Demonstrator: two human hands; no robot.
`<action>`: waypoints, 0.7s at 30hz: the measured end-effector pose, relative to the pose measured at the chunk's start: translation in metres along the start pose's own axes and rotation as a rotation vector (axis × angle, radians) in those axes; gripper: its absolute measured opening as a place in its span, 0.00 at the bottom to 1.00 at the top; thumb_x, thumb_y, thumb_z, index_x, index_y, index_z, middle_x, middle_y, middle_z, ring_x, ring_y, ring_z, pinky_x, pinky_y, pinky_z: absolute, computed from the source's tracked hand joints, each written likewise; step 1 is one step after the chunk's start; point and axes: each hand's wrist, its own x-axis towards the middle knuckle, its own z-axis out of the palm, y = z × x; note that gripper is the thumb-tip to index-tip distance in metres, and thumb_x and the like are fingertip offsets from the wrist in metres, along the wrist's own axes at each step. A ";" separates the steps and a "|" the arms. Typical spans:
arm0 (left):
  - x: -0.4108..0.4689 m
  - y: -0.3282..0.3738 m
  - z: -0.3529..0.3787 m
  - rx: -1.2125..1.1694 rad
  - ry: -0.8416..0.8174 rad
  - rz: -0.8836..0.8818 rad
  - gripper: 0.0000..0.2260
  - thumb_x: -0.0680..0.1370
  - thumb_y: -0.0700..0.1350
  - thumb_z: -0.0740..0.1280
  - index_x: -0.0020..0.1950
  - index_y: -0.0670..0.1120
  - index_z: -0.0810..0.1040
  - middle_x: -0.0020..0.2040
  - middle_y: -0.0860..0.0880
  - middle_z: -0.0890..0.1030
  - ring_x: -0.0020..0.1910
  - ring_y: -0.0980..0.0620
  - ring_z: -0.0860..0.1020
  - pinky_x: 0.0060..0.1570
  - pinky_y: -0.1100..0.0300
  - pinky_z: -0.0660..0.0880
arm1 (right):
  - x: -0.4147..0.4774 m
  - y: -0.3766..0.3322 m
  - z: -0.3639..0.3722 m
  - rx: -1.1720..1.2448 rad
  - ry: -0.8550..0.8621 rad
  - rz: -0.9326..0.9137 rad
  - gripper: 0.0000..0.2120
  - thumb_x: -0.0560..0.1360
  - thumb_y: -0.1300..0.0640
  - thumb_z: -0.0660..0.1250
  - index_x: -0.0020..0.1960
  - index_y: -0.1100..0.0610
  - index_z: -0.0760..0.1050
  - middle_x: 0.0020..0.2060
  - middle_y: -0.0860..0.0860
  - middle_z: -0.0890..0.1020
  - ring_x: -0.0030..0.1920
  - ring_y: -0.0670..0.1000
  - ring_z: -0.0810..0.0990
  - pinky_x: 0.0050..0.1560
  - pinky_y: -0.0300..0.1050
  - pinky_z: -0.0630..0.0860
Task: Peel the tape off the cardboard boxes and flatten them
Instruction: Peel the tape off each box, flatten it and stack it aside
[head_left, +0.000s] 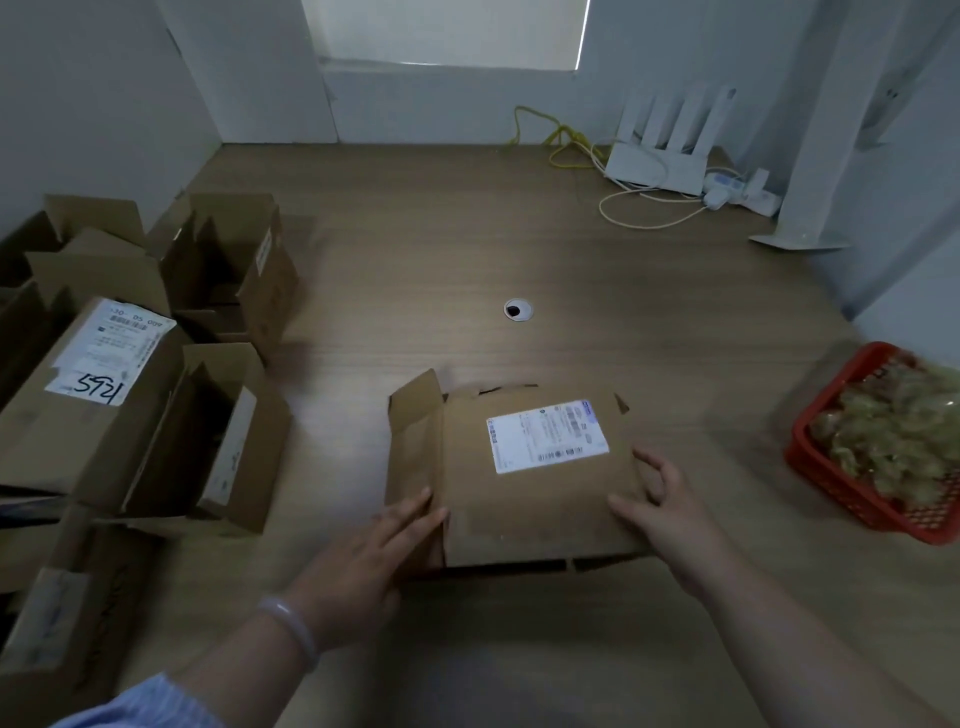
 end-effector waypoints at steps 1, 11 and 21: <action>0.000 0.000 0.003 0.014 -0.010 0.001 0.38 0.75 0.48 0.61 0.69 0.71 0.36 0.75 0.63 0.37 0.72 0.62 0.48 0.72 0.62 0.51 | 0.000 0.008 0.000 -0.032 -0.029 0.016 0.36 0.71 0.69 0.70 0.70 0.46 0.60 0.53 0.46 0.80 0.51 0.47 0.80 0.53 0.49 0.77; 0.050 0.015 0.033 0.062 0.078 -0.184 0.37 0.69 0.68 0.38 0.77 0.58 0.45 0.79 0.54 0.45 0.76 0.49 0.49 0.73 0.55 0.49 | 0.011 0.062 0.008 -0.689 0.031 0.039 0.47 0.68 0.56 0.74 0.78 0.52 0.50 0.69 0.52 0.70 0.67 0.52 0.70 0.65 0.43 0.68; 0.075 0.002 0.080 0.178 0.127 -0.192 0.36 0.72 0.67 0.56 0.74 0.49 0.66 0.74 0.44 0.66 0.73 0.45 0.61 0.69 0.44 0.57 | 0.038 0.086 0.051 -1.313 -0.012 -0.392 0.38 0.71 0.35 0.53 0.76 0.54 0.57 0.76 0.56 0.58 0.75 0.56 0.54 0.71 0.55 0.60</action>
